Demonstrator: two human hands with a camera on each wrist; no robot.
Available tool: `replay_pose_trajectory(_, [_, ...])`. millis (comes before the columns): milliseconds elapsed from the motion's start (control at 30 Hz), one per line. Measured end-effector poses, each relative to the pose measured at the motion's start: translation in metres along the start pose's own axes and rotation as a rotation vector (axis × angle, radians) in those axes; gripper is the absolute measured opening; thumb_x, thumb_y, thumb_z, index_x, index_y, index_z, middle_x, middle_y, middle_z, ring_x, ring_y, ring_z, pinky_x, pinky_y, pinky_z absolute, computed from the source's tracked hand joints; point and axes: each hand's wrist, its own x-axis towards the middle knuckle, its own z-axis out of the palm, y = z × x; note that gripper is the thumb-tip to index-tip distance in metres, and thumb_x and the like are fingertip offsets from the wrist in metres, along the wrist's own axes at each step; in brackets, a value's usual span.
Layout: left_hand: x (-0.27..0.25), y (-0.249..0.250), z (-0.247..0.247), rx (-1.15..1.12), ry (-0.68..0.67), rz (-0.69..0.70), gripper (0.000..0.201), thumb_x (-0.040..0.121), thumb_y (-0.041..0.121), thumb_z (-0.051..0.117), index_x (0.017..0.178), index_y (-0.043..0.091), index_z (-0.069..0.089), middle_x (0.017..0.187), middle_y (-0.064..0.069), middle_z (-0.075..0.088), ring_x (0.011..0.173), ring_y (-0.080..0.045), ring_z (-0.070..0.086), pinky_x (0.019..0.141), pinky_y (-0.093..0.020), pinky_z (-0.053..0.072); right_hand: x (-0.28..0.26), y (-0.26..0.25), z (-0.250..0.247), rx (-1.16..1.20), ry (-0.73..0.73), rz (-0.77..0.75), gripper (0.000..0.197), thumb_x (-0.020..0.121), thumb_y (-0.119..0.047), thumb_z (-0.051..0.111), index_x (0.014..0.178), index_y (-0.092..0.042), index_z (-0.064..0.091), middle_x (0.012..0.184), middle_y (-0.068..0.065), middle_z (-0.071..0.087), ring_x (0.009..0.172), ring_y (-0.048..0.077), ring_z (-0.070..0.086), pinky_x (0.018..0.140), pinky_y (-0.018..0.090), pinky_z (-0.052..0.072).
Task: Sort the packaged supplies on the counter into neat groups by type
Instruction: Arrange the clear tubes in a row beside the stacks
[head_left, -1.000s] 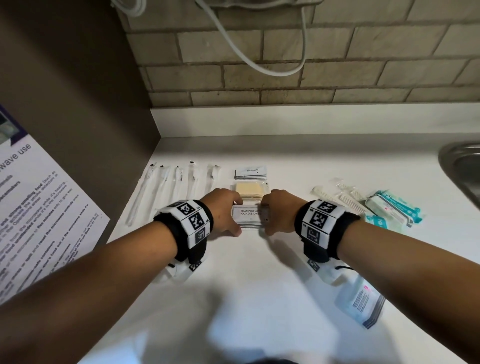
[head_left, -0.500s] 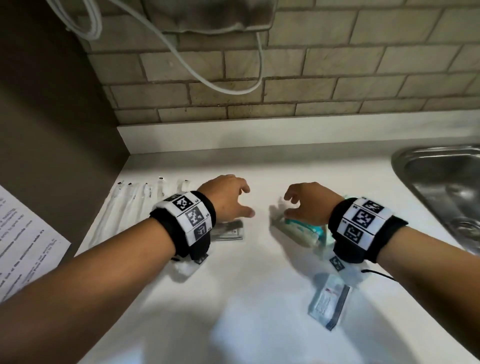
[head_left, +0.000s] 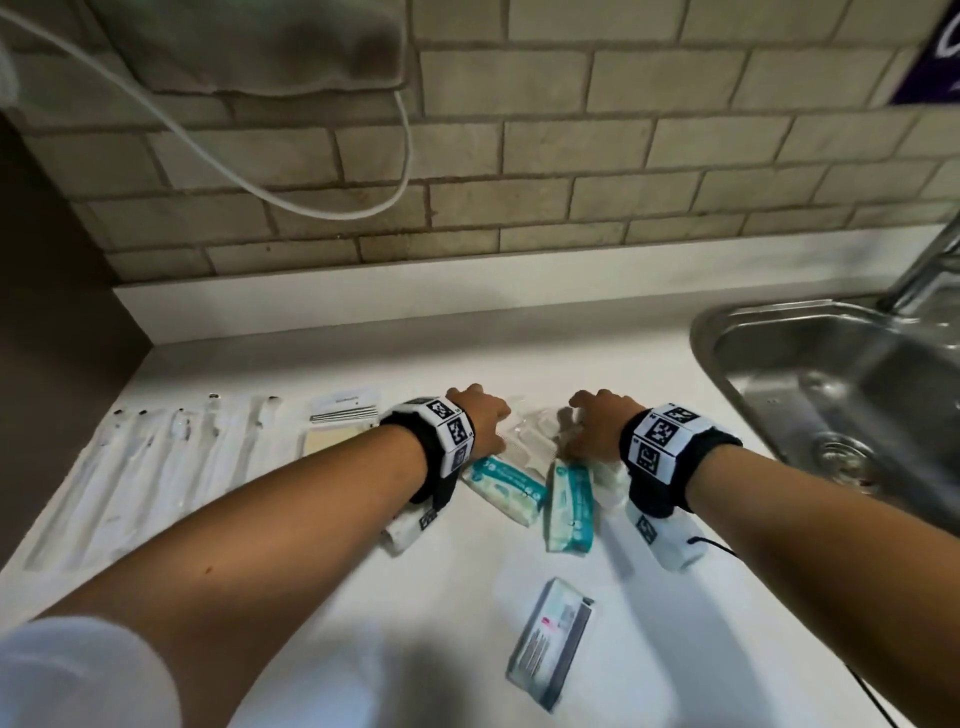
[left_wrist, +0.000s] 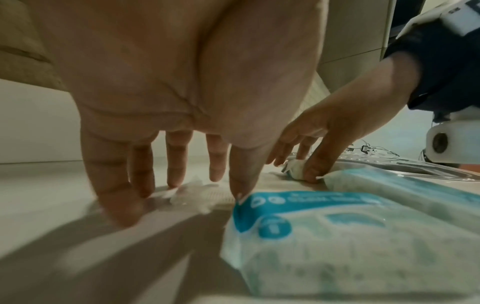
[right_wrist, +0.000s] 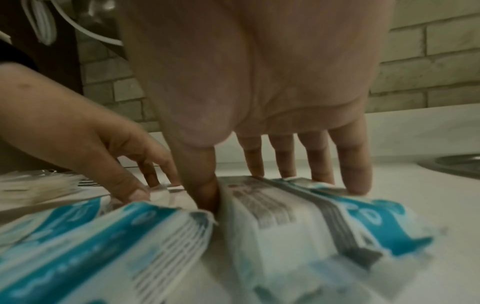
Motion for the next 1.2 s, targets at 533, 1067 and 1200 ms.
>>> replay_pose_trajectory(533, [0.005, -0.008, -0.022, -0.508, 0.090, -0.012, 0.038, 0.075, 0.015, 0.080, 0.107, 0.023, 0.061, 0.107, 0.004, 0.057, 0.089, -0.011, 0.058, 0.064, -0.016, 0.045, 0.021, 0.035, -0.007, 0.189, -0.006, -0.080, 0.105, 0.045, -0.053, 0.087, 0.132, -0.023, 0.037, 0.110, 0.003, 0.062, 0.102, 0.026, 0.056, 0.085, 0.044, 0.055])
replay_pose_trajectory(1067, [-0.002, -0.006, -0.044, -1.009, 0.231, -0.017, 0.034, 0.089, -0.011, 0.056, 0.117, 0.009, 0.051, 0.101, -0.019, 0.068, 0.081, -0.018, 0.068, 0.074, -0.027, 0.053, 0.064, 0.047, -0.029, 0.084, 0.150, -0.173, 0.098, 0.058, -0.040, 0.088, 0.137, -0.019, 0.034, 0.122, 0.009, 0.055, 0.120, 0.028, 0.043, 0.096, 0.045, 0.047])
replay_pose_trajectory(1200, [-0.002, -0.020, -0.039, -0.931, 0.196, -0.132, 0.028, 0.088, -0.012, 0.054, 0.104, 0.012, 0.051, 0.093, -0.015, 0.067, 0.074, -0.015, 0.067, 0.067, -0.027, 0.055, 0.066, 0.049, -0.028, 0.085, 0.133, -0.224, 0.101, 0.061, -0.031, 0.088, 0.144, -0.020, 0.032, 0.135, 0.010, 0.047, 0.121, 0.030, 0.049, 0.100, 0.044, 0.046])
